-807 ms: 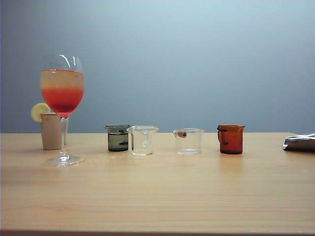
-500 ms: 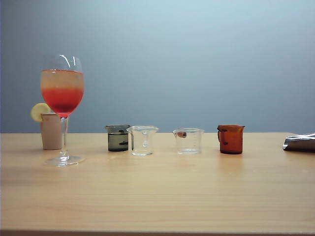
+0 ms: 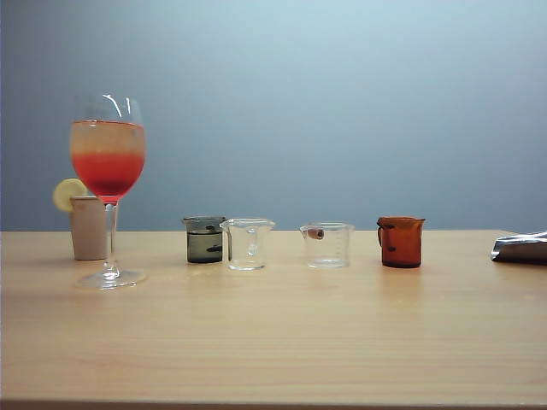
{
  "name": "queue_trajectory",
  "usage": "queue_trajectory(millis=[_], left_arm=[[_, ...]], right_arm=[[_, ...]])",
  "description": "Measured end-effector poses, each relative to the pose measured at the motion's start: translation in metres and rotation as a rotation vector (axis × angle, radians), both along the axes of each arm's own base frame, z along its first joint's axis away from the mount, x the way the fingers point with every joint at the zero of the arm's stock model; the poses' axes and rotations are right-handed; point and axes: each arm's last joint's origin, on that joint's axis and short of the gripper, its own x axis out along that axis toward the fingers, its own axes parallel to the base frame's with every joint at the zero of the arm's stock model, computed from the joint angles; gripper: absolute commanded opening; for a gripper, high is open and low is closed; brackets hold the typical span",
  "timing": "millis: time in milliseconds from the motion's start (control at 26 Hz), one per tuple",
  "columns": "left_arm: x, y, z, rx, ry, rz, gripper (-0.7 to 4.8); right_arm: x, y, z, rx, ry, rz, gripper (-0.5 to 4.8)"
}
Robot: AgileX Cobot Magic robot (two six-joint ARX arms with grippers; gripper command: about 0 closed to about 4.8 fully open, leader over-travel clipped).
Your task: Pick up the lemon slice from the paper cup on the left and carefully insert it into the rim of the goblet.
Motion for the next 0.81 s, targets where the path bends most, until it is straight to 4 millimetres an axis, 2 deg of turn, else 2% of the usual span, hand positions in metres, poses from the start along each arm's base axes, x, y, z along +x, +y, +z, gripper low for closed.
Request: queue_trajectory(millis=[269,423,577,615,807], left_arm=[[0.02,-0.003,0.031,0.015,0.066,-0.01,-0.06],[0.044,-0.006,0.05,0.069,0.08,-0.019,-0.06],[0.063,-0.006,0.058,0.097,0.099,-0.068,-0.06],[0.075,-0.005,0.056,0.106,0.106,-0.099,-0.06],[0.099,0.012,0.044,0.083,0.166,-0.122,-0.06]], right_arm=[[0.016,0.004,0.053,-0.022,0.018,0.125,-0.03],[0.031,0.011,0.08,-0.035,0.031,0.251,-0.03],[0.043,0.023,0.092,-0.036,0.055,0.353,-0.03],[0.048,0.032,0.096,-0.038,0.065,0.419,-0.03],[0.054,0.062,0.096,-0.045,0.109,0.585,-0.03]])
